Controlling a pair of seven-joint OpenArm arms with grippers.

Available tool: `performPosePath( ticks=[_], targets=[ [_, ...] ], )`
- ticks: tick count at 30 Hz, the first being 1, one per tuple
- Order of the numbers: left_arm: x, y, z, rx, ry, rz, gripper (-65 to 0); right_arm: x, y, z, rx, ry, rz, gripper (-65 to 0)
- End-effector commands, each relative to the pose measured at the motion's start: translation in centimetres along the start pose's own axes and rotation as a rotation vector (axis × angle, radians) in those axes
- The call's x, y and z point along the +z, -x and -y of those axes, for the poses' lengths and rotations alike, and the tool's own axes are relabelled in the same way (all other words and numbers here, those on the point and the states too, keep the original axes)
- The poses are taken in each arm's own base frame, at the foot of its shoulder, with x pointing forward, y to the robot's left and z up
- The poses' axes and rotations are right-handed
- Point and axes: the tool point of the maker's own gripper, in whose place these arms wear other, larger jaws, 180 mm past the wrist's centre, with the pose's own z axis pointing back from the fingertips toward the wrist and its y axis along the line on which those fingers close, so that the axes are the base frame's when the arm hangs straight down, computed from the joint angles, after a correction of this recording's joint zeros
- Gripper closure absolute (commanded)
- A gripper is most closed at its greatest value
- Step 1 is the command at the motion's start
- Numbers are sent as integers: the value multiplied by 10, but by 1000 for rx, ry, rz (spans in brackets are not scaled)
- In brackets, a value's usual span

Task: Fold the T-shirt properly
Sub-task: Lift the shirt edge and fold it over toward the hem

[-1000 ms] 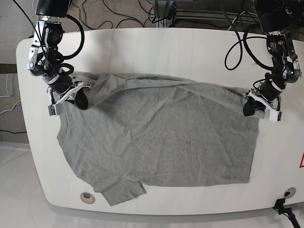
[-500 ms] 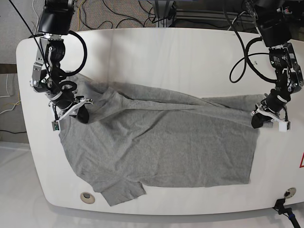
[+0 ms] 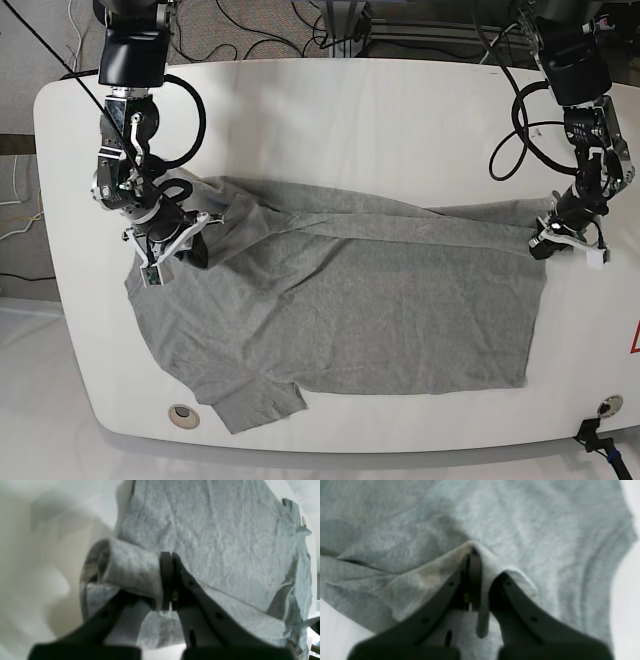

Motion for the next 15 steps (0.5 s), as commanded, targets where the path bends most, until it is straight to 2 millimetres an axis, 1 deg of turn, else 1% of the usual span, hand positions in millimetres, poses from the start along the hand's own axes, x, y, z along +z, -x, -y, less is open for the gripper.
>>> performPosePath(
  ticks=[1,3,4,5,6,8,11,13,15],
  targets=[
    [3,-24,6,-18,17,58,-10,-1,-17,12,6,20,70,0],
    [3,-24,6,-19,18,59,-68,-4,-20,14,-1,21,73,0],
    [3,-24,6,-19,18,59,-80,-5,-19,16,-4,24,67,0],
    [3,-25,7,-18,20,61,-82,-6,-18,18,-8,27,64,0],
    [2,-30,10,-20,26,72,-82,-6,-18,20,-10,28,62,0],
    [0,-36,16,-27,37,79,-82,-6,-26,20,-7,29,88,0],
    [-7,-41,30,-55,63,75,-82,-5,-29,24,3,37,91,0],
    [-9,-43,36,-67,73,73,-82,-5,-40,24,8,37,110,0],
    [-10,-47,40,-79,80,74,-82,-5,-42,25,9,38,113,0]
  ],
)
